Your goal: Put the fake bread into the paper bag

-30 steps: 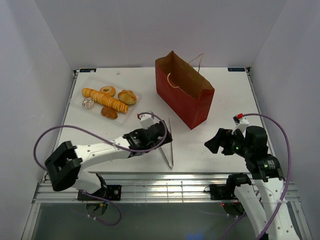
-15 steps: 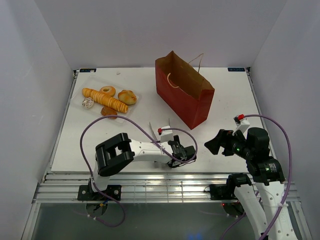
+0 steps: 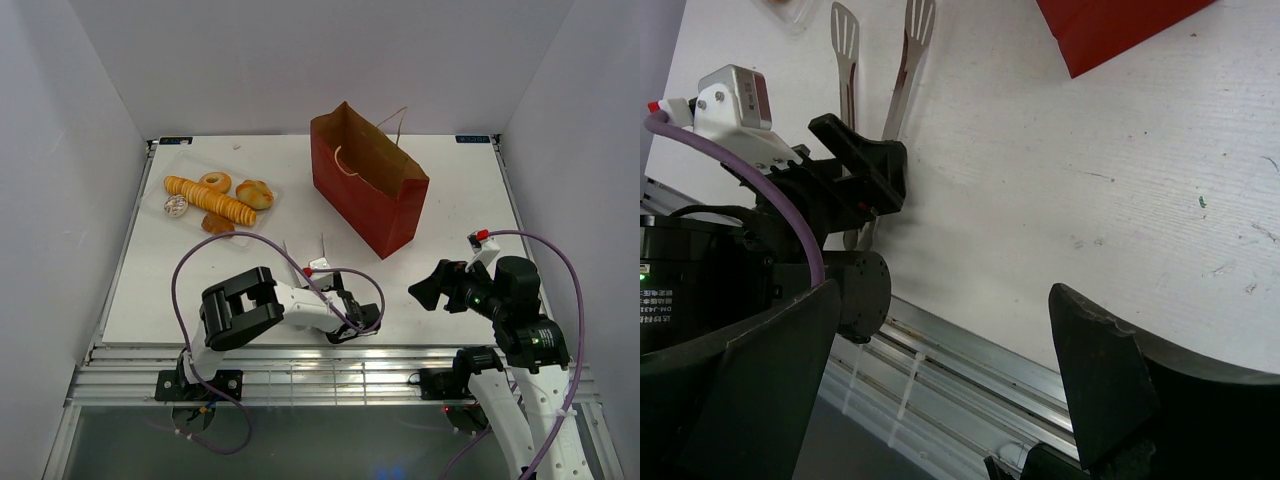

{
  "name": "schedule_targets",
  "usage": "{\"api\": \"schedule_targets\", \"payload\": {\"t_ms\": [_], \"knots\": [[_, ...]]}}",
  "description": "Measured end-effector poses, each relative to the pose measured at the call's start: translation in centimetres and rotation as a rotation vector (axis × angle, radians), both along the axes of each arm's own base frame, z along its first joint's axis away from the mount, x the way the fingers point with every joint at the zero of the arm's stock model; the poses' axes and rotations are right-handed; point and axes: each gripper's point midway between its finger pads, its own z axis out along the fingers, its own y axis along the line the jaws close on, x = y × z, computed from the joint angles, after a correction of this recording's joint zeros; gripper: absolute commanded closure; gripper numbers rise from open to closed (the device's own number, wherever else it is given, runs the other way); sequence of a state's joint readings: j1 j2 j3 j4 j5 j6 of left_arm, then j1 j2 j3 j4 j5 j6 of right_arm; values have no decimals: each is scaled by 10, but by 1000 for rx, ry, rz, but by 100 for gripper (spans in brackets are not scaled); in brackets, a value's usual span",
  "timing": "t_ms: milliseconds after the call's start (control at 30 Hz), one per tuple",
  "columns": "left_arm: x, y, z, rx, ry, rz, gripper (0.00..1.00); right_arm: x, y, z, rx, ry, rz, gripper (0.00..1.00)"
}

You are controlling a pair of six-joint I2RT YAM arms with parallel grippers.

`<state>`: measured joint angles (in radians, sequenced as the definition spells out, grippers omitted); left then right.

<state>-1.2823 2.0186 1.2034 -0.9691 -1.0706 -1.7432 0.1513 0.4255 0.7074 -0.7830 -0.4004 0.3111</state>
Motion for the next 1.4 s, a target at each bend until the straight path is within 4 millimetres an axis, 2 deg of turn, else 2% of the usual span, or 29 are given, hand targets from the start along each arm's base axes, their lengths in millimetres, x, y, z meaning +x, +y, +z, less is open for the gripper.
{"api": "schedule_targets", "payload": {"t_ms": [167, 300, 433, 467, 567, 700, 800, 900, 1033, 1167, 1300, 1400], "knots": [[4, 16, -1, 15, -76, -4, 12, -1, 0, 1, 2, -5, 3, 10], [6, 21, -2, 15, -107, -21, 13, -1, 1, 1, 5, -5, 7, 10], [8, 21, -2, 10, -118, -40, 28, -1, 1, 1, 5, -5, 8, 10], [9, 22, -2, 10, -119, -42, 39, -1, 1, 1, 6, -5, 9, 10], [12, 25, -2, 11, -119, -48, 51, -2, 2, 1, 7, -5, 11, 10], [16, 33, -1, -7, -111, -47, 59, -2, 2, 1, 7, -5, 10, 10], [16, 32, 2, -26, -86, -56, 60, -2, 2, 2, 7, -7, 11, 10], [18, 26, 12, -64, -71, -71, 60, -2, 2, 3, 7, -10, 11, 10], [23, 14, 43, -161, -37, -110, 62, -1, 2, 8, 9, -21, 11, 10], [41, 9, 101, -345, -50, -158, 62, -1, 2, 11, 11, -25, 14, 10], [63, 25, 165, -504, -122, -194, 57, 6, 2, 4, -1, 23, 5, 10], [69, 42, 196, -564, -153, -222, 53, 16, -7, 0, -45, 61, -49, 10]]}}
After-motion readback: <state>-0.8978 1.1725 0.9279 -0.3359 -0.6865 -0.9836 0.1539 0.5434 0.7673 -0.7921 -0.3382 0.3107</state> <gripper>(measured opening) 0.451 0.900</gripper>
